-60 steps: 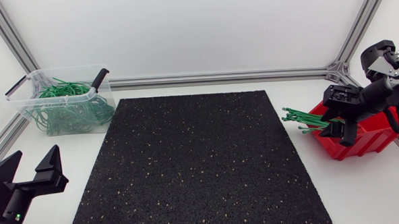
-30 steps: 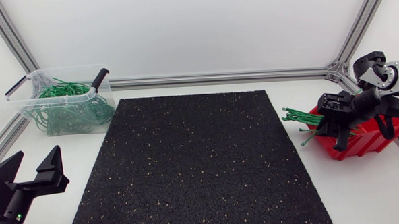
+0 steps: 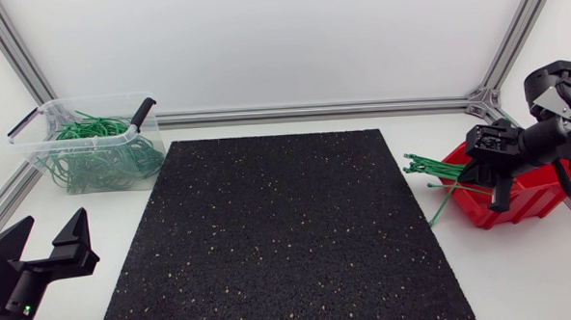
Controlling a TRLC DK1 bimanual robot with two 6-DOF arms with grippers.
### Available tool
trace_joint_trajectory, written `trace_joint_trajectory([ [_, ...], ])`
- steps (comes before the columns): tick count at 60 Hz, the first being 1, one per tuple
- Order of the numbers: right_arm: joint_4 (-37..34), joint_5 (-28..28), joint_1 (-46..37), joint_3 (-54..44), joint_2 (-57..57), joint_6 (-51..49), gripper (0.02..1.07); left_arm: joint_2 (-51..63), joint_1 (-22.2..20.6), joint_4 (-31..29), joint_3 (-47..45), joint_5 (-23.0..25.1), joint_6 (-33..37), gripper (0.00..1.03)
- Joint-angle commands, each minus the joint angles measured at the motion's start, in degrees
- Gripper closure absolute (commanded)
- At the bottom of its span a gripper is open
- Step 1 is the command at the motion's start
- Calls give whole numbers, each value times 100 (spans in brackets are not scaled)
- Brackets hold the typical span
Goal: Take a green cable tie from the red box, thread the tail through the head to close it, then place it in the transparent bin on the left.
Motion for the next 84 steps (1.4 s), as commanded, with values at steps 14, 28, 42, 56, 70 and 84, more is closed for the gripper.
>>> trace_joint_trajectory([
  [14,-50,-35,-20,-727,-614,-764,69,53,33,-57,-244,48,-132,4],
  [28,284,343,243,-1368,-939,-1494,55,53,41,-57,-244,48,-132,4],
  [42,1145,765,753,-2107,-1309,-1986,55,53,41,-57,-244,48,-132,4],
  [56,2165,1583,1342,-2713,-1352,-2469,55,53,41,-57,-244,48,-132,4],
  [70,2947,2259,1720,-2898,-1045,-2882,55,53,50,-57,-244,48,-123,4],
  [84,3923,2760,1799,-3135,-386,-3304,57,53,50,-66,-244,48,-132,4],
])
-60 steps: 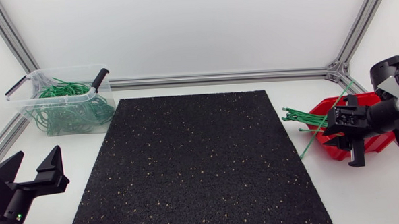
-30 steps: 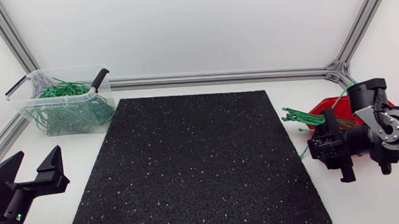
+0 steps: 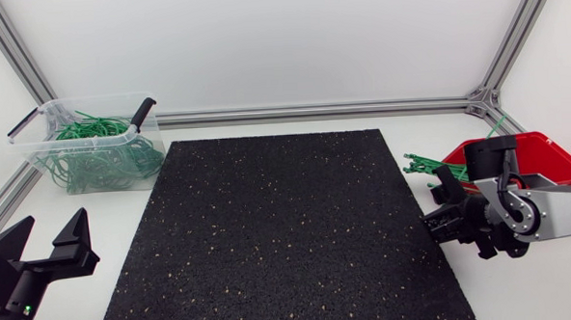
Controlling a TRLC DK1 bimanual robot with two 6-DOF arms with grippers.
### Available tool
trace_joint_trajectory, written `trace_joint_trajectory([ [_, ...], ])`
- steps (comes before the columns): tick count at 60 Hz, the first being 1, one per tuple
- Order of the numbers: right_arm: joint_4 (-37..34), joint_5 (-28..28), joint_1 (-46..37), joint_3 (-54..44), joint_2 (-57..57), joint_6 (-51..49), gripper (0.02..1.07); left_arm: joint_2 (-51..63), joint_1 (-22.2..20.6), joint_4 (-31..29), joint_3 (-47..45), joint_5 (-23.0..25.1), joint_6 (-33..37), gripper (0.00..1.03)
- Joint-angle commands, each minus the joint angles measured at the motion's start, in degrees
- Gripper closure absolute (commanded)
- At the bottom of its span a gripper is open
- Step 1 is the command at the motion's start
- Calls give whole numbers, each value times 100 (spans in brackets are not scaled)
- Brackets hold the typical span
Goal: Take a green cable tie from the red box, thread the tail through the head to close it, then place it in the transparent bin on the left.
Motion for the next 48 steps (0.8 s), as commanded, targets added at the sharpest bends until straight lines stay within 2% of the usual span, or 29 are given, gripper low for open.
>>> trace_joint_trajectory([
  [1,238,131,33,-173,288,-332,57,53,48,-62,-244,33,-132,4],
  [8,510,219,42,-200,428,-429,58,61,48,-62,-244,33,-132,4],
  [14,730,245,50,-217,543,-516,76,70,48,-62,-244,33,-132,4],
  [17,818,254,50,-226,587,-534,88,70,48,-62,-244,33,-132,4],
  [22,976,280,24,-261,648,-657,91,70,48,-62,-244,33,-132,4],
  [26,1029,298,6,-261,666,-683,101,70,48,-53,-244,33,-132,4],
  [40,941,298,24,-349,349,-701,101,70,48,-53,-244,33,-132,4],
  [48,326,140,86,-296,-284,-587,101,70,48,-53,-244,33,-132,4],
])
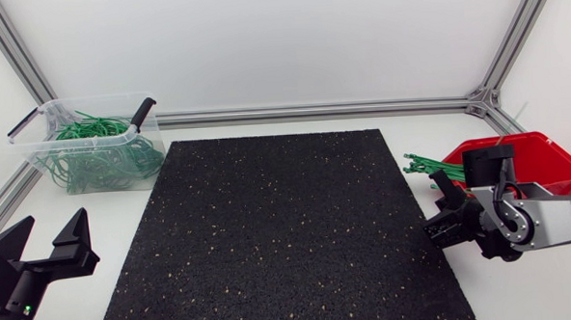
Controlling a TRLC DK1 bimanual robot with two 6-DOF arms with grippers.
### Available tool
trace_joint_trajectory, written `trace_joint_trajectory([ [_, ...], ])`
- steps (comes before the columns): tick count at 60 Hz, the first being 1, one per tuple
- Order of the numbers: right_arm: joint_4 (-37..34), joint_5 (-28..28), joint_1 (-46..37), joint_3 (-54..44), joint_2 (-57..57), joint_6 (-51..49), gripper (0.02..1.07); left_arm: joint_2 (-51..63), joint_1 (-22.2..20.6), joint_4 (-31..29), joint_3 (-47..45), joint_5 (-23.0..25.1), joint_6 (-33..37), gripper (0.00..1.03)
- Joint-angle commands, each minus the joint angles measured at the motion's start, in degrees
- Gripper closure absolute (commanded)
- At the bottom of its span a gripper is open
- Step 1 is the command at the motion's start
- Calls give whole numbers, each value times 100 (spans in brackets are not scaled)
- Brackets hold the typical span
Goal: Take a green cable tie from the red box, thread the tail through the head to close it, then place it in the transparent bin on the left.
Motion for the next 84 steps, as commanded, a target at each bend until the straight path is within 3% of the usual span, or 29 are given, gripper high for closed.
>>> trace_joint_trajectory([
  [1,-341,-116,88,-58,-498,6,101,70,48,-60,-244,33,-129,4],
  [18,-1642,-626,123,337,-1781,472,101,70,-5,-60,-244,42,-129,4],
  [29,-2635,-1373,-53,1084,-2441,1140,101,26,-22,-51,-244,42,-129,4],
  [39,-3743,-2137,-79,2192,-2599,2440,101,-62,-49,-60,-244,51,-182,4],
  [46,-5131,-2515,61,3299,-2212,3557,101,-202,-119,-104,-235,121,-191,4],
  [54,-6045,-3060,149,4169,-1869,4435,101,-255,-189,-130,-235,174,-156,4],
  [68,-5958,-3043,237,4249,-1729,4567,101,-246,-181,-139,-235,183,-156,4],
  [84,-5281,-2665,-431,3686,-1377,3741,101,-255,-172,-139,-235,183,-156,4],
])
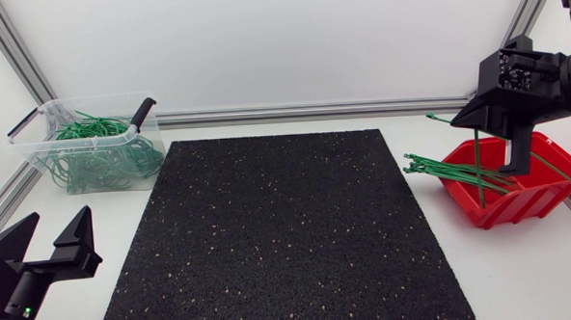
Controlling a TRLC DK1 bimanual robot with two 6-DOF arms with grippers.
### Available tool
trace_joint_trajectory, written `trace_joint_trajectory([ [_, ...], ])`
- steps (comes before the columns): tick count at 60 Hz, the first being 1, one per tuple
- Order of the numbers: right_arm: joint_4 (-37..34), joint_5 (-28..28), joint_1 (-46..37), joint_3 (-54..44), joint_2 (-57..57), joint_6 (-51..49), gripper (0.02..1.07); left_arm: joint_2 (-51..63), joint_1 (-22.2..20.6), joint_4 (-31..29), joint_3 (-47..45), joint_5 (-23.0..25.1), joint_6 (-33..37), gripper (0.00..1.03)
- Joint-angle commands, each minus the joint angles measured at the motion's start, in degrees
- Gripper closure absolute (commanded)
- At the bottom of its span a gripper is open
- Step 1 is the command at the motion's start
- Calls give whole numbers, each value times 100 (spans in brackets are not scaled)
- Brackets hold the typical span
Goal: Take a green cable tie from the red box, thread the tail through the head to close it, then place it in the transparent bin on the left.
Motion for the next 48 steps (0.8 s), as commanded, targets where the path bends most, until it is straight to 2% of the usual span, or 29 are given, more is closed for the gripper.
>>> trace_joint_trajectory([
  [1,157,96,-177,-380,129,-384,101,-41,-12,-104,-235,30,-55,4],
  [5,237,228,-256,-608,199,-577,101,-41,-21,-104,-235,30,-55,4],
  [14,1616,852,-397,-1452,340,-1034,101,-50,-30,-104,-235,30,-55,4],
  [21,2214,966,-722,-1426,753,-1157,101,-41,-30,-104,-235,38,-55,4],
  [30,2240,781,-1127,-1232,1113,-1368,101,-41,-12,-121,-226,38,-46,4],
  [36,1775,456,-1250,-1197,1113,-1438,101,-41,-30,-121,-226,38,-46,4],
  [44,1678,263,-1232,-1672,850,-1649,101,-41,-30,-121,-226,38,-46,4],
  [46,1757,272,-1214,-1839,797,-1755,96,-41,-30,-121,-226,38,-46,4],
  [48,1889,307,-1197,-1970,788,-1772,80,-41,-30,-121,-226,38,-46,4],
])
